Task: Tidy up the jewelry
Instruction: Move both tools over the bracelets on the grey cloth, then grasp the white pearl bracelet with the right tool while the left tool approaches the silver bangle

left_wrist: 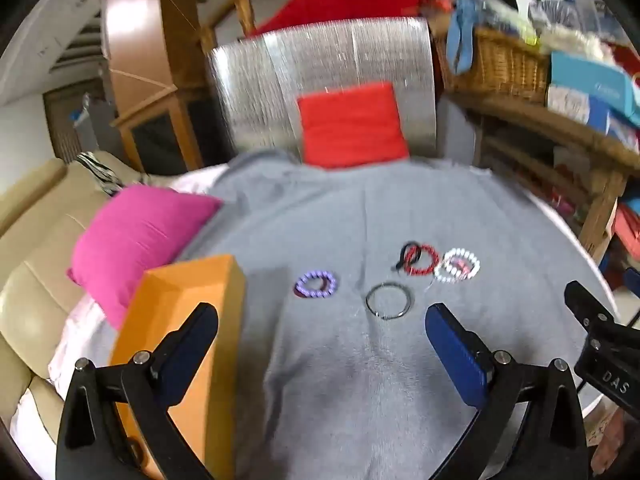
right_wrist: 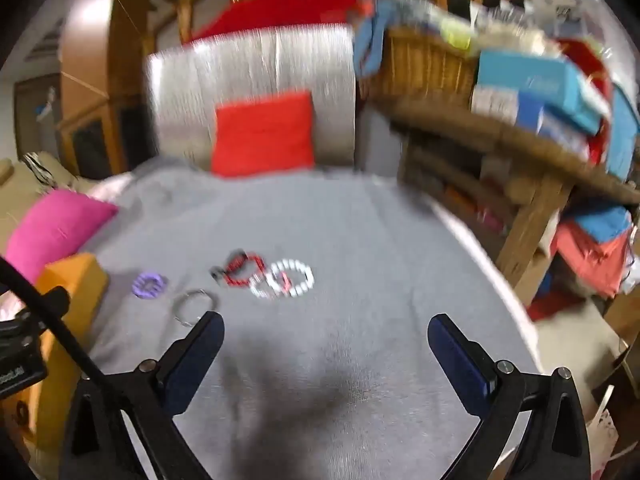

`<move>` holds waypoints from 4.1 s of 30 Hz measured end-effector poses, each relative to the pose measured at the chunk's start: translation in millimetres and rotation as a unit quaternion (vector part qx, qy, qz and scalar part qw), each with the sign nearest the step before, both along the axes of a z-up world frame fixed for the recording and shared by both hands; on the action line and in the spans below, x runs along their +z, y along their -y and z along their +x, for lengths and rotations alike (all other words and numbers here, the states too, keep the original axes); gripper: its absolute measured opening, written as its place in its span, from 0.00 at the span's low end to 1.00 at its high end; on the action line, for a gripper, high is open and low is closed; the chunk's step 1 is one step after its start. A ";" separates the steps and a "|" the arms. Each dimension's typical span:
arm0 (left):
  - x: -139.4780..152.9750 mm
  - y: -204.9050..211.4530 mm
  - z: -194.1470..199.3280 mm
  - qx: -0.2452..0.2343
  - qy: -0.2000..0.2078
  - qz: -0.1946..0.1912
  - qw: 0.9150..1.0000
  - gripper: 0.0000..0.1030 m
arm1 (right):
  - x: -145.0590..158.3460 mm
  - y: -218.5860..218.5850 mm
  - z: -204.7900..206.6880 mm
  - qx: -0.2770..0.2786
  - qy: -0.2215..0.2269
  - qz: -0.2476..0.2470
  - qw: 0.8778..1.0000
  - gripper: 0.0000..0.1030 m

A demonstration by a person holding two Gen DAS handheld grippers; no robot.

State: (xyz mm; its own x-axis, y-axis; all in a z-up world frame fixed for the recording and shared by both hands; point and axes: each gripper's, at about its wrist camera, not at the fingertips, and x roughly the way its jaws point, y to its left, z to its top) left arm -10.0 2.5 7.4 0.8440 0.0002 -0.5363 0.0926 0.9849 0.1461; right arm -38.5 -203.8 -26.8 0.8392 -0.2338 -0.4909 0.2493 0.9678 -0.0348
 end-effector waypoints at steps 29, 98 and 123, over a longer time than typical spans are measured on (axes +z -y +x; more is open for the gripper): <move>68.6 -35.7 -98.6 0.023 0.112 -0.003 0.993 1.00 | 80.3 -34.5 -87.3 0.010 0.150 0.002 0.989 1.00; -123.8 -25.4 163.8 -0.049 -0.185 -0.095 0.977 0.80 | -84.9 40.3 157.8 0.110 -0.142 0.120 0.976 0.74; -152.6 27.1 200.3 -0.151 -0.238 -0.091 0.955 0.39 | -121.6 66.3 248.7 0.045 -0.191 0.134 0.971 0.10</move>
State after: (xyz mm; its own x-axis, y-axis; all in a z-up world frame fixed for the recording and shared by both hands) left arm 190.3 -24.6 -145.2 0.4521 -0.3339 -0.8271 0.3900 0.9080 -0.1534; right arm 210.1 -270.0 -148.4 0.5943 0.0118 -0.8041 0.1814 0.9722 0.1484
